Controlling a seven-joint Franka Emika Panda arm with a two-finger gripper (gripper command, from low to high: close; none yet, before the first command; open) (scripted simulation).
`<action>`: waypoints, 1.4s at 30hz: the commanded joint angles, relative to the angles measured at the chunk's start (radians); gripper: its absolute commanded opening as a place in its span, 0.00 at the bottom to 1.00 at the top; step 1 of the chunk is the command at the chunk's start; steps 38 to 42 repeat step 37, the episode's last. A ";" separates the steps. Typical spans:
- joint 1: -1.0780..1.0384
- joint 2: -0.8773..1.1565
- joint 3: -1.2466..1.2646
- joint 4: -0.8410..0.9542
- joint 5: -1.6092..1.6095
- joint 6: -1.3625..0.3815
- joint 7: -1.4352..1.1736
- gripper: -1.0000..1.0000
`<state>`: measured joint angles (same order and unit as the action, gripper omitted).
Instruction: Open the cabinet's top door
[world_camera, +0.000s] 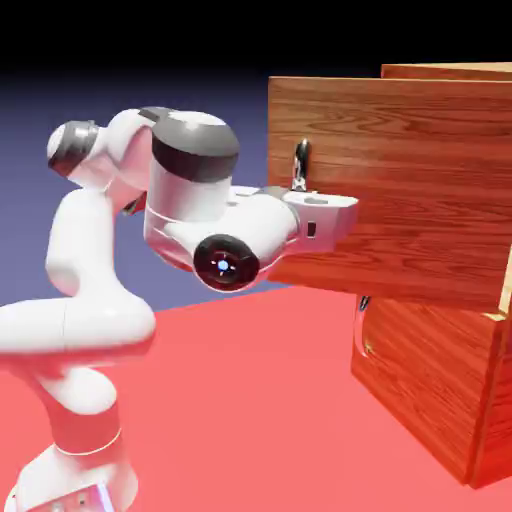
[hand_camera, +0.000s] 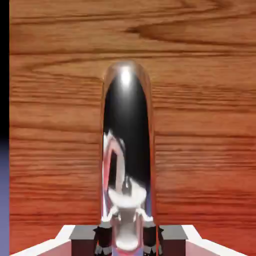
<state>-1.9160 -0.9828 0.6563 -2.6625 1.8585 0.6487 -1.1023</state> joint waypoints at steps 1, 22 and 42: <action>-0.032 0.036 0.011 0.029 -0.040 -0.028 -0.035 0.00; -0.386 0.797 0.411 0.625 -0.694 -0.032 -0.361 0.00; -0.188 1.309 0.446 0.905 -0.955 0.111 -0.163 0.00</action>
